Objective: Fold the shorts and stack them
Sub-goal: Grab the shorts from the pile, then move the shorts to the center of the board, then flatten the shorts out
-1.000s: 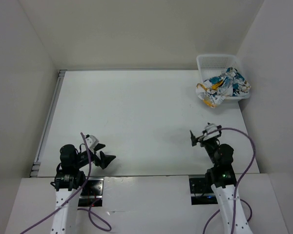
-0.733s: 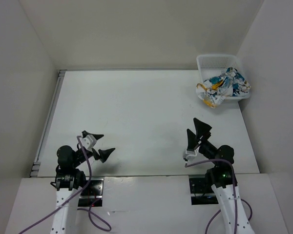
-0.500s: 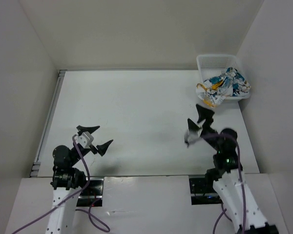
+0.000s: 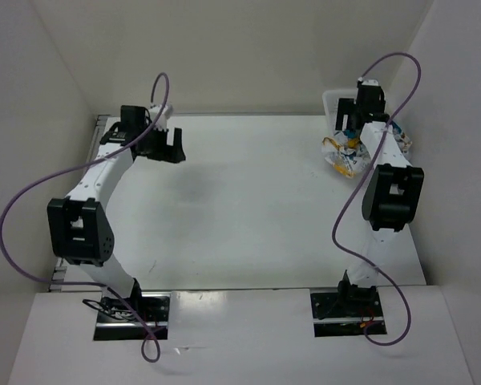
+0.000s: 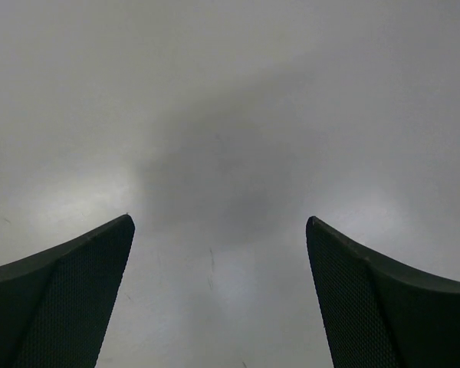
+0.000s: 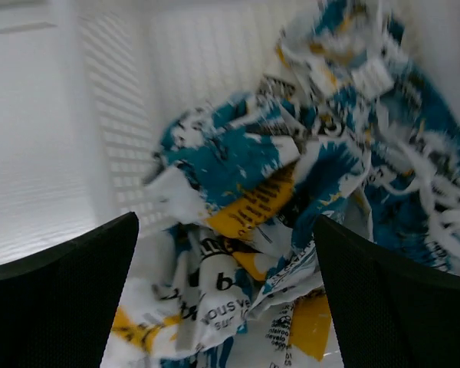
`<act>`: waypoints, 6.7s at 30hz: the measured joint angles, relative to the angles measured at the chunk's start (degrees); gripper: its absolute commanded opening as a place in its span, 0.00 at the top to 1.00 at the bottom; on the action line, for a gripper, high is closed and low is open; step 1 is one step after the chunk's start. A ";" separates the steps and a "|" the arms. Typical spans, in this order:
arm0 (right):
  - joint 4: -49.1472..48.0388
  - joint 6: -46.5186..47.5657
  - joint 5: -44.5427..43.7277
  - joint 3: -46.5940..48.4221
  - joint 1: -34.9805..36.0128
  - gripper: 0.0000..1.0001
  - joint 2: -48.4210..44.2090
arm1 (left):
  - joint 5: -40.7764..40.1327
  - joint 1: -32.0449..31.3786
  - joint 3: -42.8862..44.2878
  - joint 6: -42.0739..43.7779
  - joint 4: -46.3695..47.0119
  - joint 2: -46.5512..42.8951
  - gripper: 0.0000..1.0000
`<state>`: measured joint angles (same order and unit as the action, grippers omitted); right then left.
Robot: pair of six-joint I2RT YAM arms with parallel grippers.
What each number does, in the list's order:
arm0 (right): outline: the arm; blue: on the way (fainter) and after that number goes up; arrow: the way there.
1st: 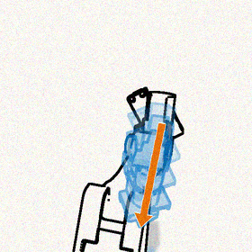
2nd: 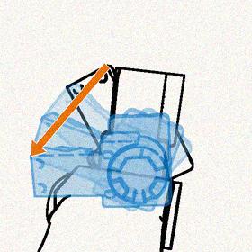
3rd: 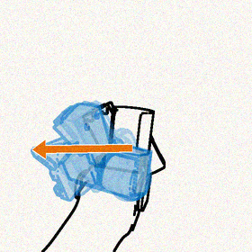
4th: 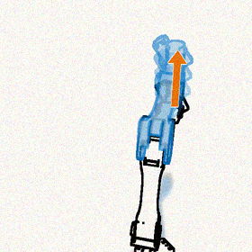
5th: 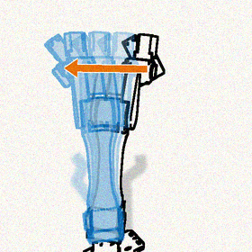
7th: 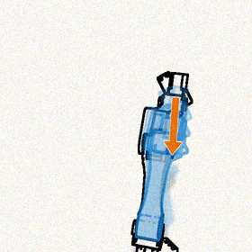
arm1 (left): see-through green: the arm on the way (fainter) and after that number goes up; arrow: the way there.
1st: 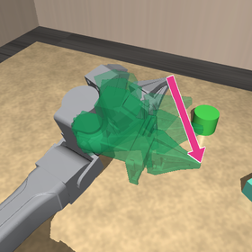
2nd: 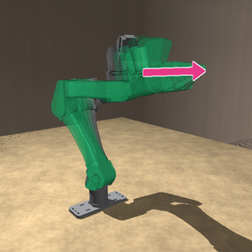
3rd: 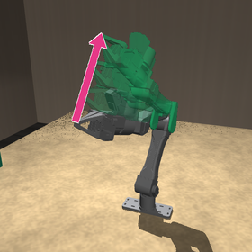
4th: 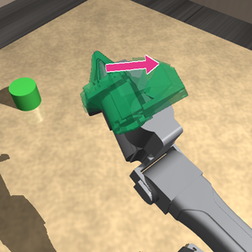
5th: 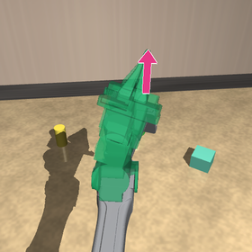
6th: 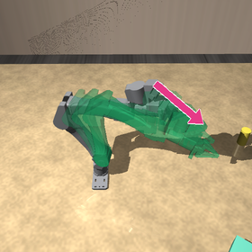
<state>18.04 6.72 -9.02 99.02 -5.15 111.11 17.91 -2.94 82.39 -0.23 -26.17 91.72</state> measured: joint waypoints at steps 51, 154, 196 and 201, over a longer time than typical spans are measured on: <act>7.43 -24.92 17.49 22.18 28.13 0.48 -19.76 | -3.30 1.84 0.98 0.02 -5.70 -15.34 0.01; 5.86 -17.25 28.87 -10.32 23.74 0.08 -14.84 | 2.38 -33.11 25.38 0.13 -42.51 -7.26 0.98; -0.44 -23.21 15.87 -15.37 30.51 1.00 7.82 | -18.21 -28.94 -9.94 0.15 -29.75 -10.38 1.00; 3.91 -19.12 9.51 13.33 30.51 1.00 12.26 | -28.48 -10.58 8.35 0.15 -21.92 0.02 1.00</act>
<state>21.96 -12.40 0.49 112.36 25.36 123.37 -10.57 -13.52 90.74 -0.08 -48.10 91.74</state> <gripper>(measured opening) 0.007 0.009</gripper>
